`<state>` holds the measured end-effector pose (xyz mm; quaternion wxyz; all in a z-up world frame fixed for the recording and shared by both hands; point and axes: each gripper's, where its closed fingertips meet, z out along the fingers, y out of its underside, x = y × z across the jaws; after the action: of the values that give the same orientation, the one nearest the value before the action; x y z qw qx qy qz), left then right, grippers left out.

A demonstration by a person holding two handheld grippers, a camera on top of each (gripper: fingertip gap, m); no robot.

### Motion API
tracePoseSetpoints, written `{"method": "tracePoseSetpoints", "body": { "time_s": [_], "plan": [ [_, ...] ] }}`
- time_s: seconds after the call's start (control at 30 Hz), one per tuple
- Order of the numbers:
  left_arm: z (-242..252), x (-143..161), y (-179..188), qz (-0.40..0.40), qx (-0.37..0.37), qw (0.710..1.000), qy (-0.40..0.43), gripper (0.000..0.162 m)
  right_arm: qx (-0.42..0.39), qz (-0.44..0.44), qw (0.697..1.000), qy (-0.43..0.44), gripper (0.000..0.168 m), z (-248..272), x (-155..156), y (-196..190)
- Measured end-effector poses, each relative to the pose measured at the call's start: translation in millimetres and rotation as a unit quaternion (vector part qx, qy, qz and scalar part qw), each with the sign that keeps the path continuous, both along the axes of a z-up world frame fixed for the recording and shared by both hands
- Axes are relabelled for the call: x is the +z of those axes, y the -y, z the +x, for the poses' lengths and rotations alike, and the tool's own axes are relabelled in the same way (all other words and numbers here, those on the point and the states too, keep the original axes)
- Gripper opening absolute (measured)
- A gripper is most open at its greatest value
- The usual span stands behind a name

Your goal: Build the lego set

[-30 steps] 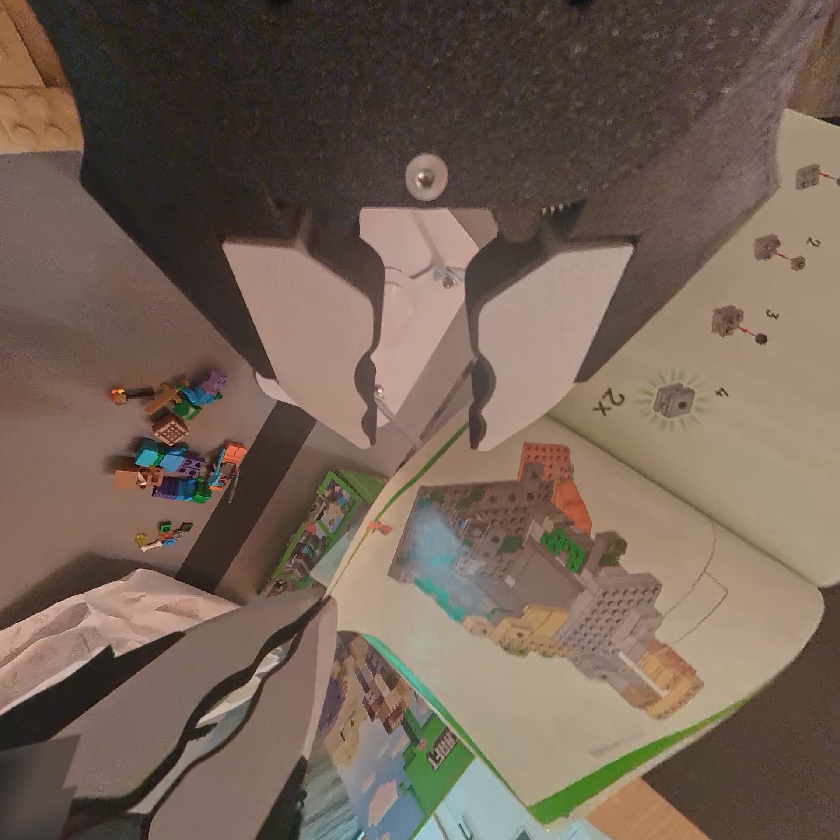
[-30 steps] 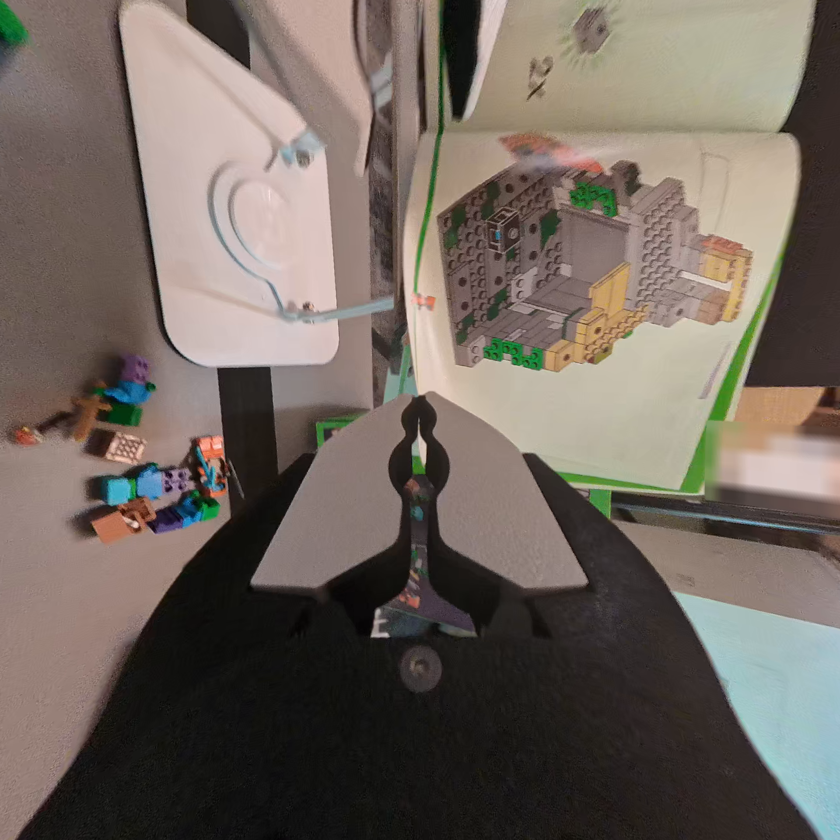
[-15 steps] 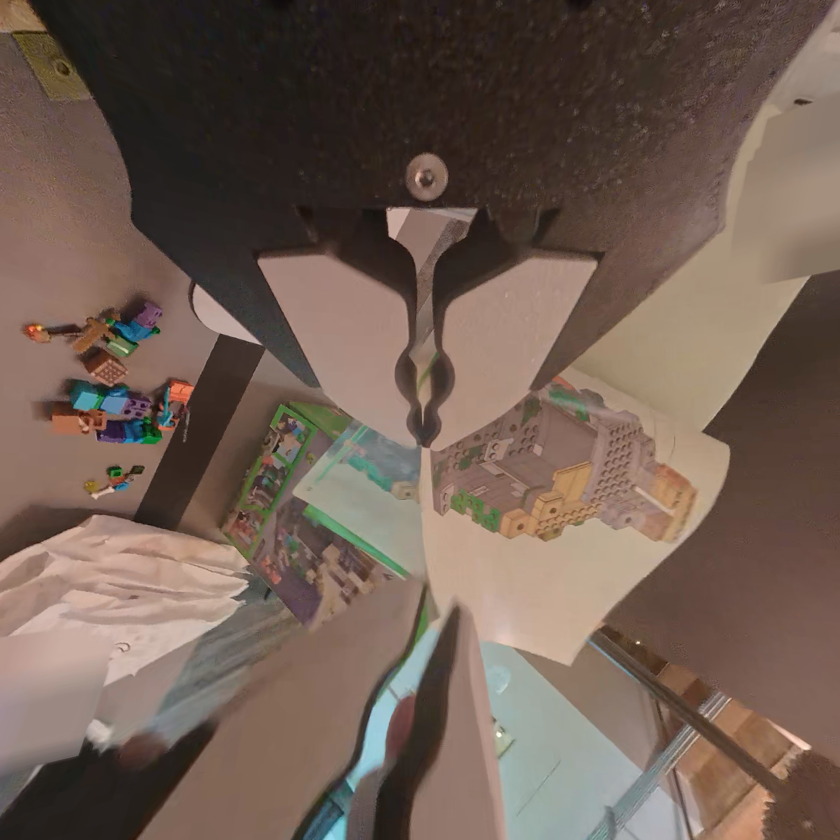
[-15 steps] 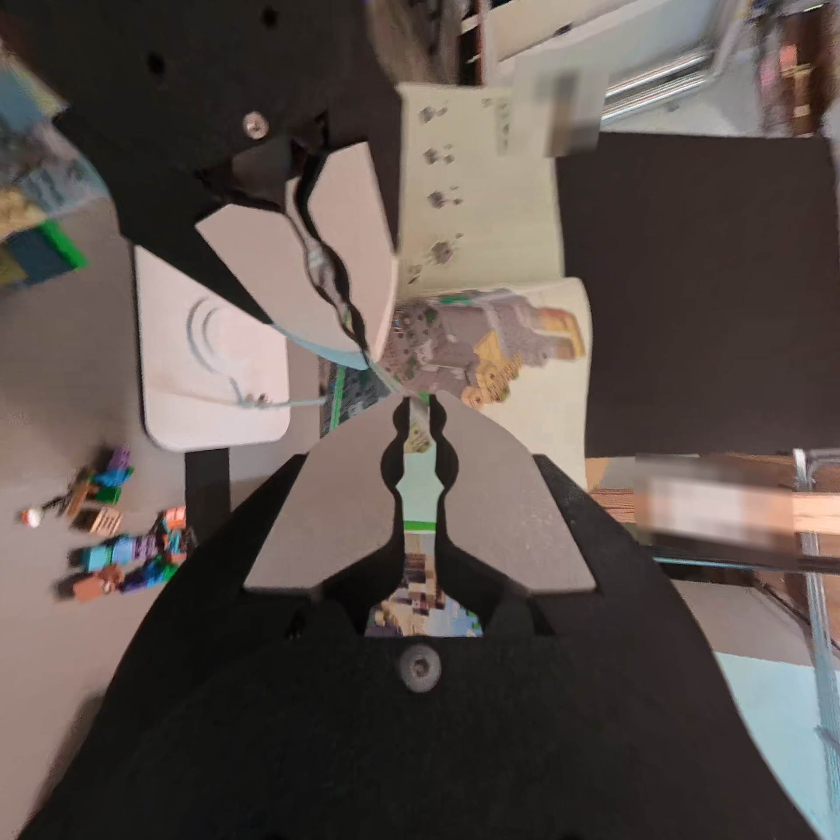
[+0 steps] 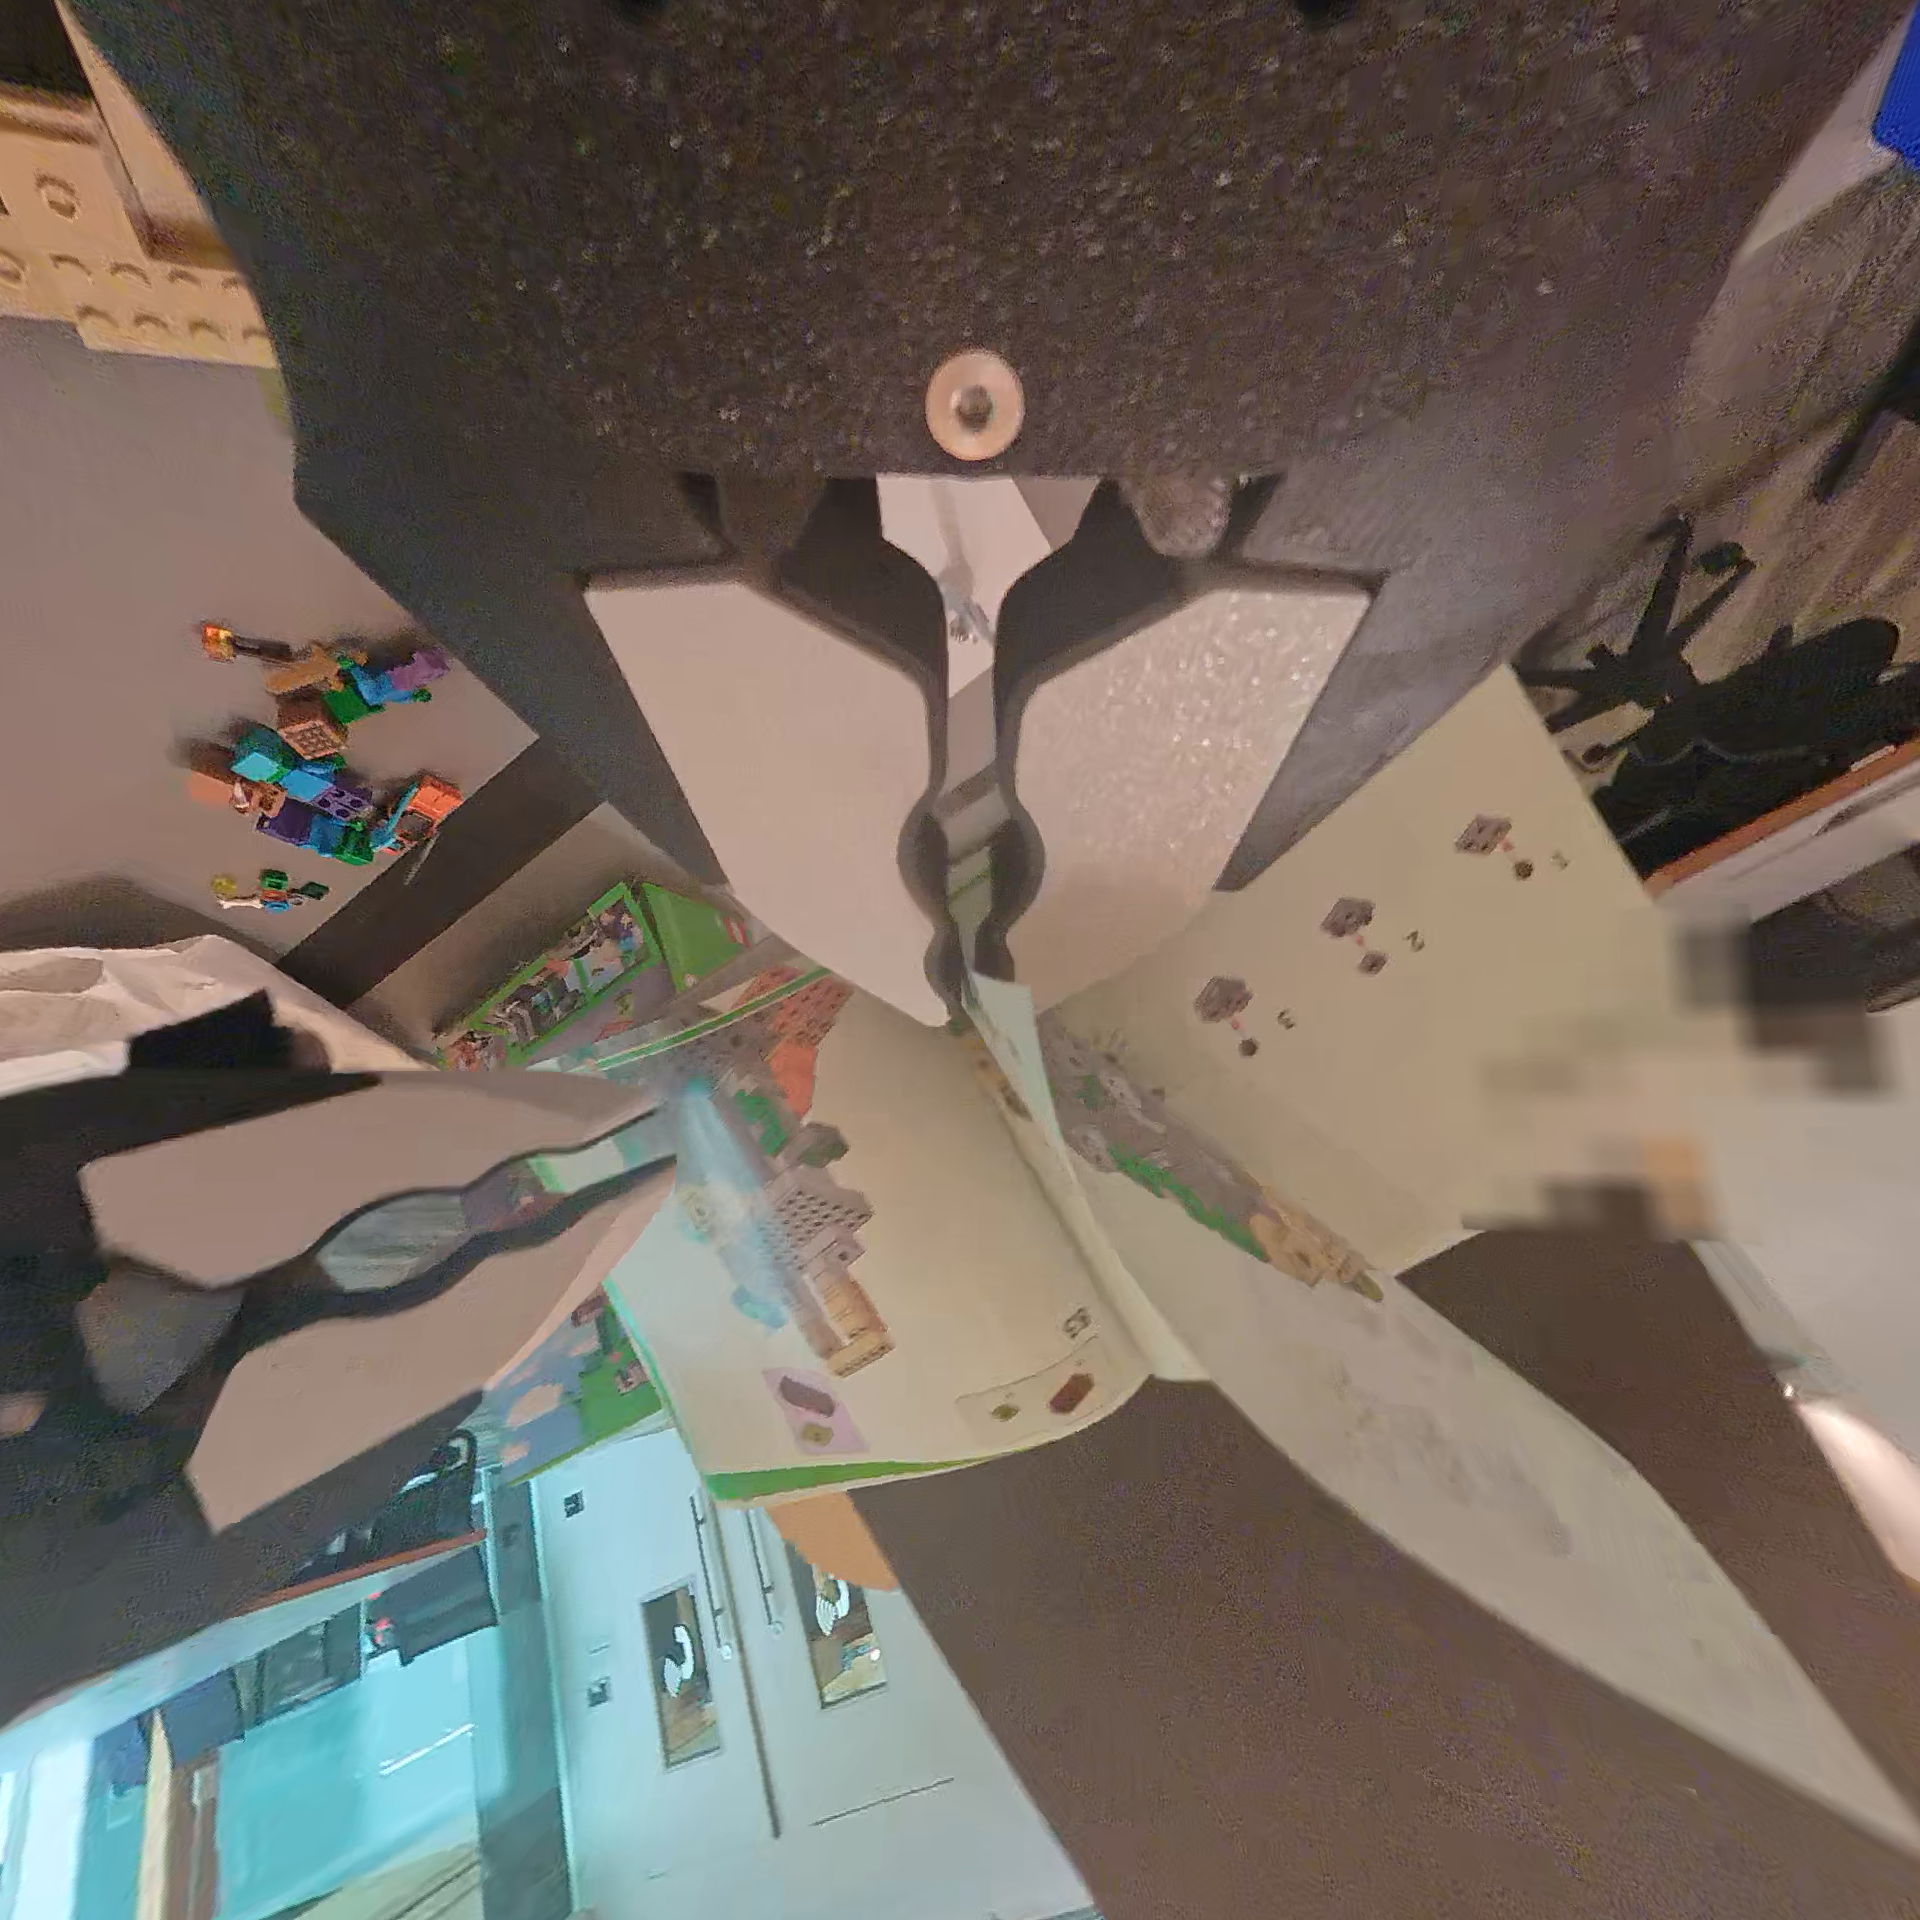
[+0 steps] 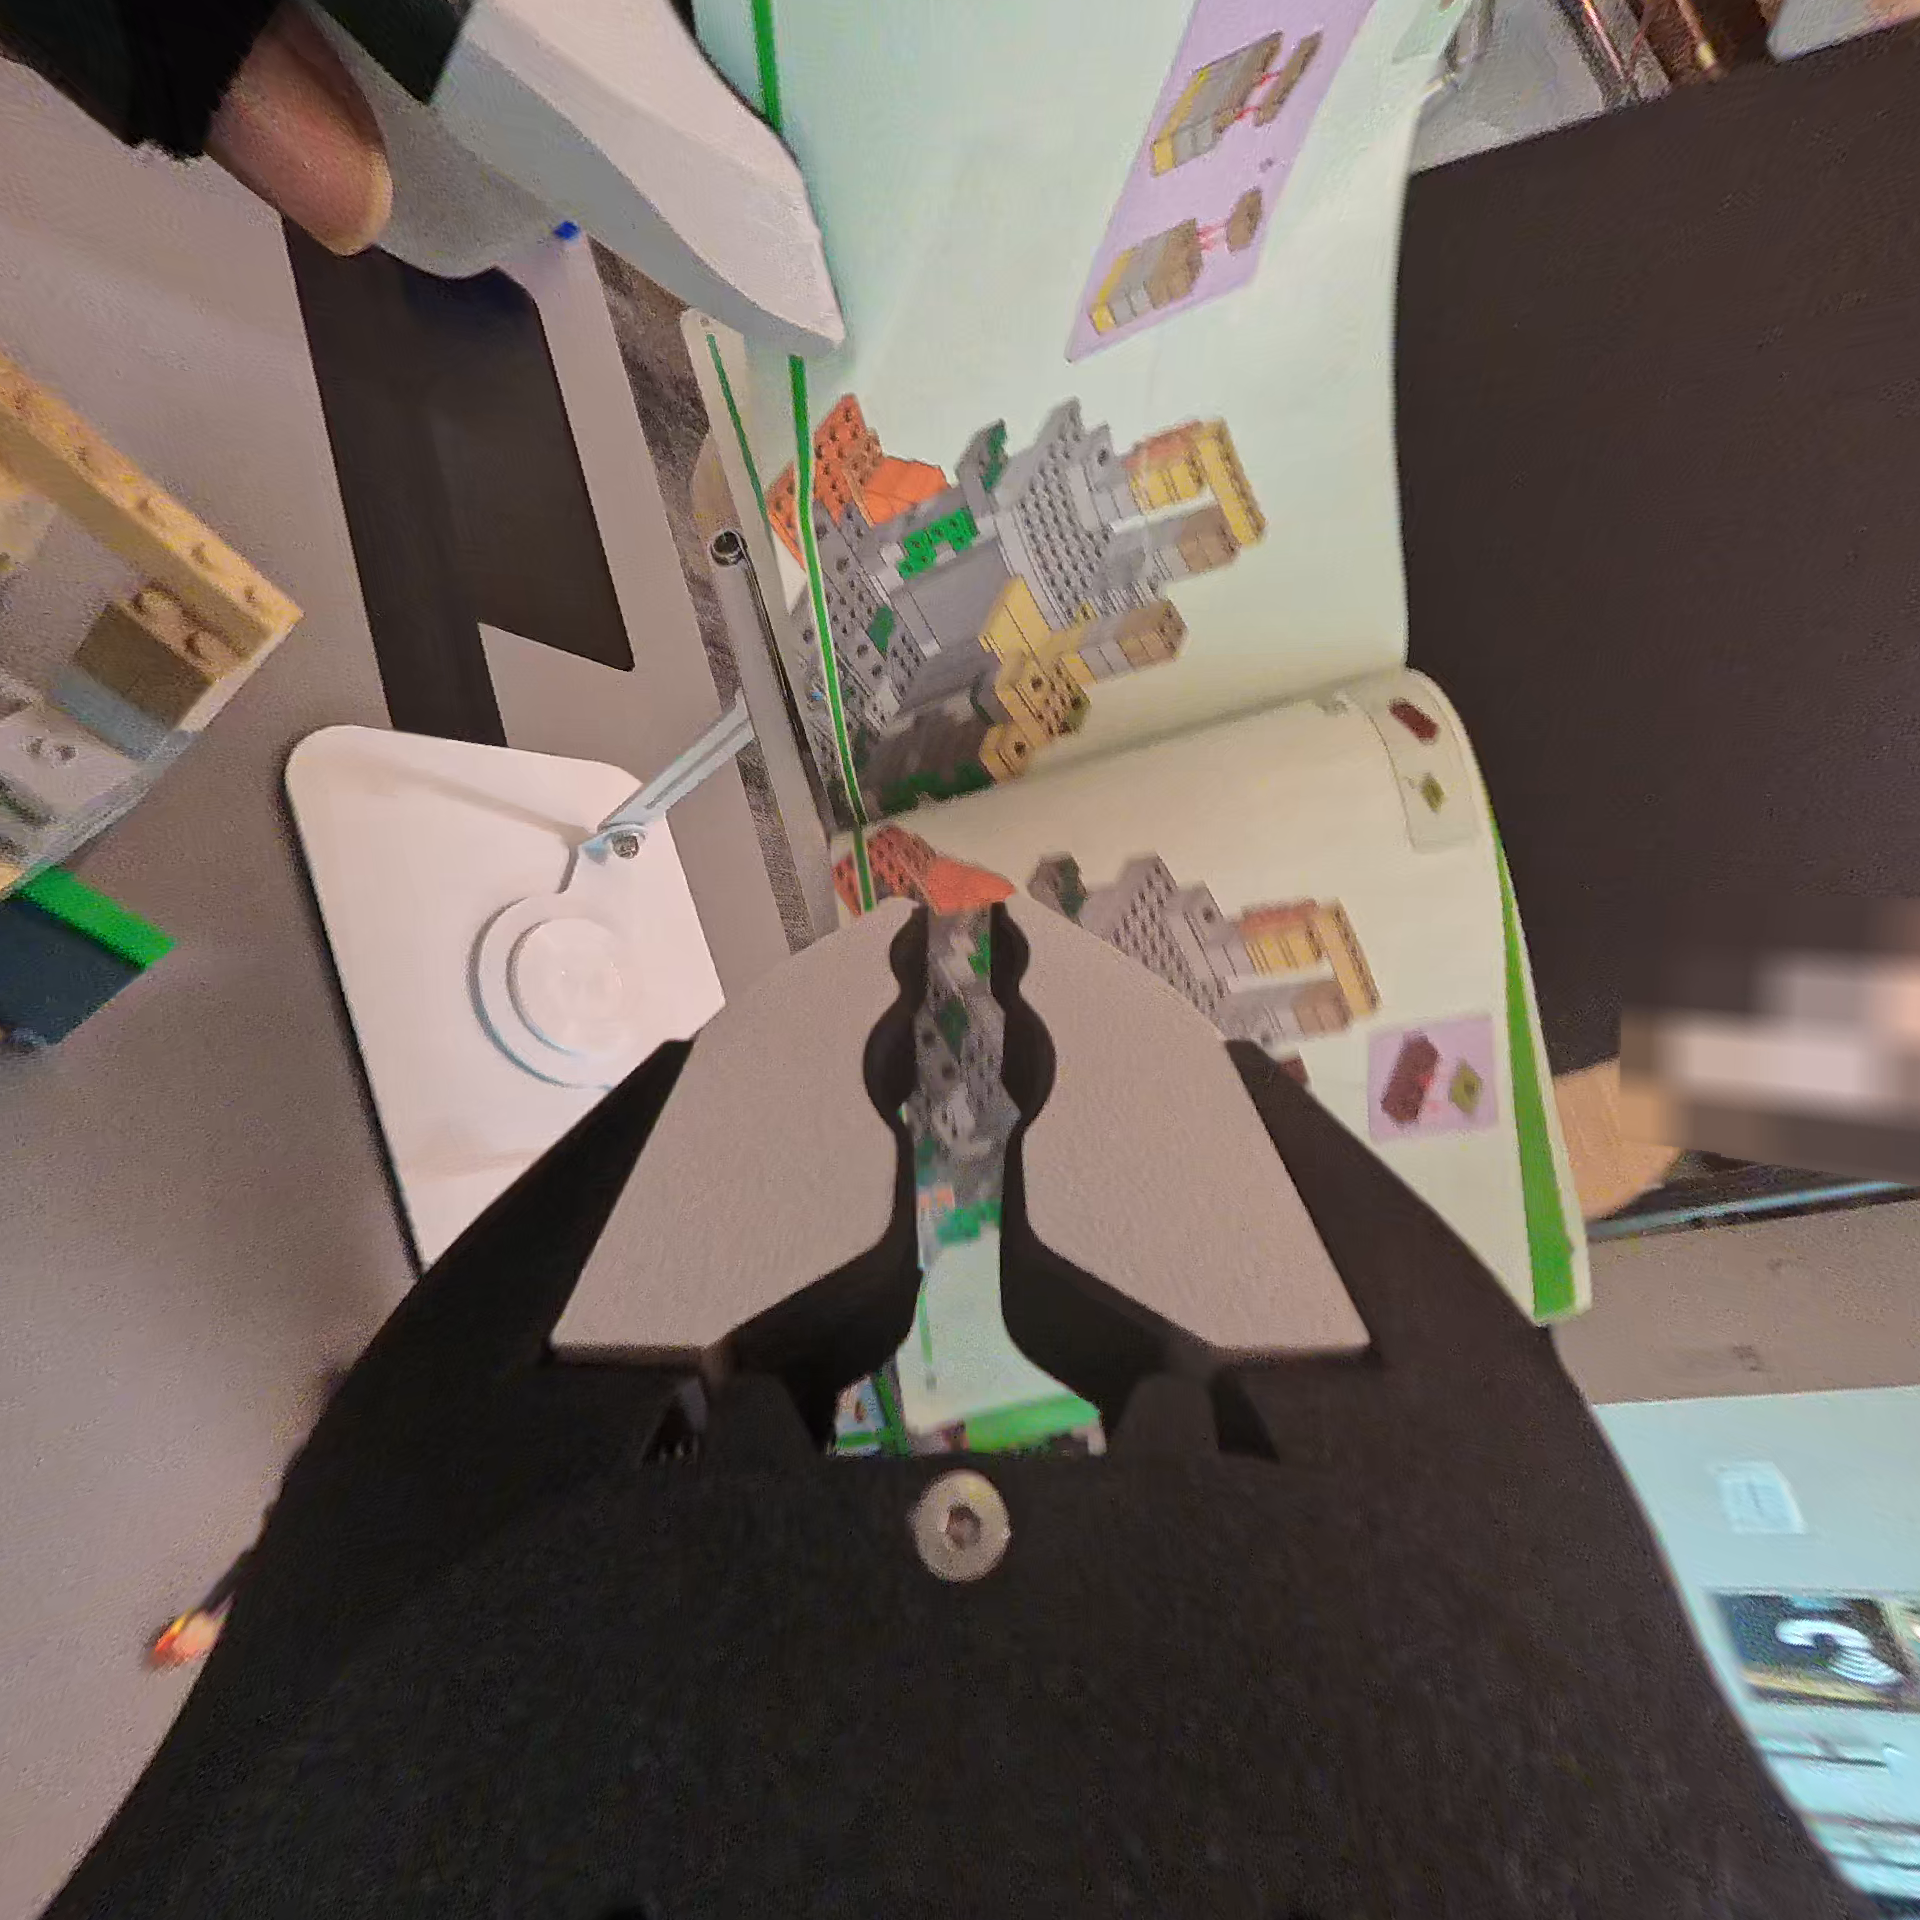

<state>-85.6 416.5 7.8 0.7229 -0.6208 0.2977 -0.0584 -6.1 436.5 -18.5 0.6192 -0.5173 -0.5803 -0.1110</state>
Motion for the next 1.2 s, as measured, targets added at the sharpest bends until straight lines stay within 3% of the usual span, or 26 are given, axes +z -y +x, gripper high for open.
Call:
{"method": "tracePoseSetpoints", "body": {
  "time_s": [0.33,0.57,0.97,1.2],
  "plan": [
    [-57.0,-15.8,-17.4,-0.066,0.026,0.995,0.075,0.004,-0.041,0.066,0.993,0.085,0.002,-71.9,1.3,-40.5],
    [-80.1,-31.1,-34.1,-0.11,0.032,0.988,0.107,0.0,-0.11,0.092,0.979,0.147,0.0,-45.3,-9.5,-68.1],
    [-94.8,-43.5,-46.7,-0.134,0.039,0.984,0.109,0.003,-0.172,0.078,0.962,0.196,0.0,23.5,-21.2,-80.1],
    [-99.8,-47.3,-51.9,-0.151,0.039,0.982,0.102,0.005,-0.178,0.023,0.974,0.138,0.0,29.1,-11.1,-74.1]
  ]
}}
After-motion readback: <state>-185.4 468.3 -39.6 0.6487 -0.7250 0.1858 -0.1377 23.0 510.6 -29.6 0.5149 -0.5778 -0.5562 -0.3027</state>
